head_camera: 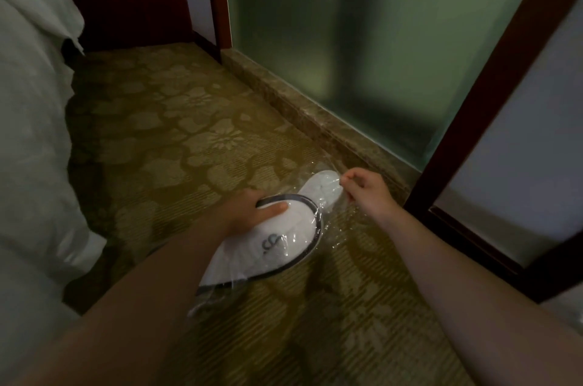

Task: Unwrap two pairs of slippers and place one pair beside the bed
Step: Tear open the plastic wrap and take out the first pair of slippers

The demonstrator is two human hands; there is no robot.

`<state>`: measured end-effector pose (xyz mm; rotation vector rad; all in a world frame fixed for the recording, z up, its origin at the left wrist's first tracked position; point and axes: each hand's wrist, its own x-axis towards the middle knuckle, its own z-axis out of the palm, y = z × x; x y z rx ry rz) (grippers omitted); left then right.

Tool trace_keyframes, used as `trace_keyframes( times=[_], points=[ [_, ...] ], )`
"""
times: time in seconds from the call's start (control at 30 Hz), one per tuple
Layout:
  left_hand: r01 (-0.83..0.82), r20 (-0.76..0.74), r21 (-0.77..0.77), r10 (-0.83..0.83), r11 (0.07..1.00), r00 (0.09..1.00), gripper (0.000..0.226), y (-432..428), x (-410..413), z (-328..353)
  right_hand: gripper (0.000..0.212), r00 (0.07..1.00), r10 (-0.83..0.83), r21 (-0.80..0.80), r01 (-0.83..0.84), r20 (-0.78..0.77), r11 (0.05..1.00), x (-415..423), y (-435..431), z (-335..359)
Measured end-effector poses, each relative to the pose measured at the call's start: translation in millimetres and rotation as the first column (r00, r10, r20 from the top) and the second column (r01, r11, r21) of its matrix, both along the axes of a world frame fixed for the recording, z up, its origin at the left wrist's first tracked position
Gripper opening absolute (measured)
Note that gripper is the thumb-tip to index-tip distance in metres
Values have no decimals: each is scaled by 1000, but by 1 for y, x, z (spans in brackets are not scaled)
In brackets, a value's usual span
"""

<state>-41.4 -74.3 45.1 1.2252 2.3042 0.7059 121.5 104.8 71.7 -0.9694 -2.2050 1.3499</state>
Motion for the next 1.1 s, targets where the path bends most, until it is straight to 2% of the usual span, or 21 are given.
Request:
trace_keyframes(
  times=[0.17,0.3,0.43,0.53,0.6,0.67,0.77,0.87,0.93,1.0,1.1],
  points=[
    [-62,95,106,52,992,994,45,1,2,5,31,985,-153,-43,156,77,987,15,19,-13],
    [-74,89,69,68,995,994,68,-10,-3,-2,18,971,-231,-7,231,59,973,20,25,-15],
    [-127,-14,-40,127,991,992,57,-17,-11,-9,14,997,-67,12,66,45,998,6,7,-3],
    [-136,-83,-84,129,987,988,52,-13,-12,-6,19,996,88,-117,-86,16,989,-10,-12,5],
    [-123,-97,-83,115,989,989,44,-8,-6,-1,23,990,135,-190,-124,49,974,-19,-20,8],
    [-111,-60,-62,108,992,992,50,-5,-2,0,24,982,165,-317,-128,94,940,-23,-22,10],
    [-69,-65,-19,68,997,996,77,-5,1,3,24,961,256,-515,-170,100,840,-18,-20,13],
    [-40,-103,-12,38,999,994,76,-5,3,2,23,930,361,-613,-248,66,750,-11,-19,10],
    [-43,-108,-10,41,999,993,64,-6,4,0,20,905,420,-644,-282,68,711,-9,-20,8],
    [-41,-102,-20,39,999,994,62,-6,4,0,26,882,462,-631,-307,92,713,-12,-20,6],
    [-100,-72,-18,98,995,993,54,0,4,-1,33,913,383,-514,-264,139,816,-18,-19,3]
  ],
)
